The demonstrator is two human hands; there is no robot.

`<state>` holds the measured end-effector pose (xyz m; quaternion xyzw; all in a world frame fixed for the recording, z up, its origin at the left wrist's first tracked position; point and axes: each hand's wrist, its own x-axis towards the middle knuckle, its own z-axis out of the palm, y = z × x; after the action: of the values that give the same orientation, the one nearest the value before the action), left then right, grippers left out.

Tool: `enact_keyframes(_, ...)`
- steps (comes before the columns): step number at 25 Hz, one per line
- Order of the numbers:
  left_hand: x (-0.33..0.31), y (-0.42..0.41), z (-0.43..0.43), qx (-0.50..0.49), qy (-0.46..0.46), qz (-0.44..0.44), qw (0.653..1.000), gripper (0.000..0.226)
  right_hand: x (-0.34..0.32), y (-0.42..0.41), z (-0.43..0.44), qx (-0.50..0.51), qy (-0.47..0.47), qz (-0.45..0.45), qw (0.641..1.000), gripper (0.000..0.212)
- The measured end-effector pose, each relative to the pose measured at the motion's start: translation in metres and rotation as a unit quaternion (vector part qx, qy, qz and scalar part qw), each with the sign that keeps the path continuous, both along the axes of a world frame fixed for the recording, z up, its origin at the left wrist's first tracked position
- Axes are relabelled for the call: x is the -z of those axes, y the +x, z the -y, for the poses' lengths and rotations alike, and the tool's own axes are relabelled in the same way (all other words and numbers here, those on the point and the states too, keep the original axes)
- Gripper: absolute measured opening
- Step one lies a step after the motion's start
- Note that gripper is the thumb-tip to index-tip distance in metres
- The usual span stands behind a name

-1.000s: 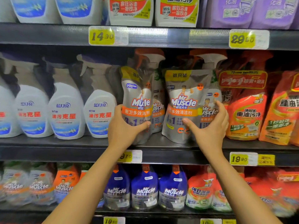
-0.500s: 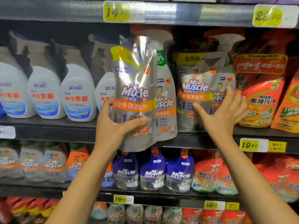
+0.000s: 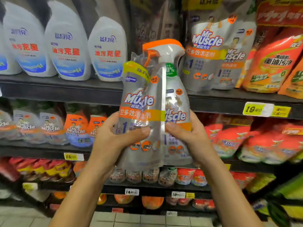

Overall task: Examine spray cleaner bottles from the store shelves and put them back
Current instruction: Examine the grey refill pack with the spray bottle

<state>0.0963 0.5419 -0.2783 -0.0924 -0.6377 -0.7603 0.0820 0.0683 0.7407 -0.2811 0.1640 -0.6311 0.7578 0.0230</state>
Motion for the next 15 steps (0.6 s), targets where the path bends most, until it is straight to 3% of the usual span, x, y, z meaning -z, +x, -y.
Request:
enact_keyframes(3, 0.006, 0.009, -0.001, 0.03, -0.014, 0.018, 0.999, 0.046, 0.01, 0.013, -0.005, 0.012, -0.017, 0.023, 1.0, 0.043)
enact_keyframes(6, 0.011, 0.02, -0.005, 0.03, 0.012, 0.06, 0.998, 0.02, 0.016, 0.023, -0.01, 0.015, -0.027, 0.05, 0.998, 0.039)
enact_keyframes(12, 0.009, 0.03, -0.006, 0.035, -0.02, 0.097, 0.994, 0.045, 0.024, 0.032, -0.015, -0.011, -0.044, 0.114, 0.992, 0.05)
enact_keyframes(15, 0.009, 0.034, -0.008, 0.037, -0.029, 0.084, 0.995, 0.043, 0.026, 0.037, -0.018, -0.019, -0.049, 0.108, 0.993, 0.049)
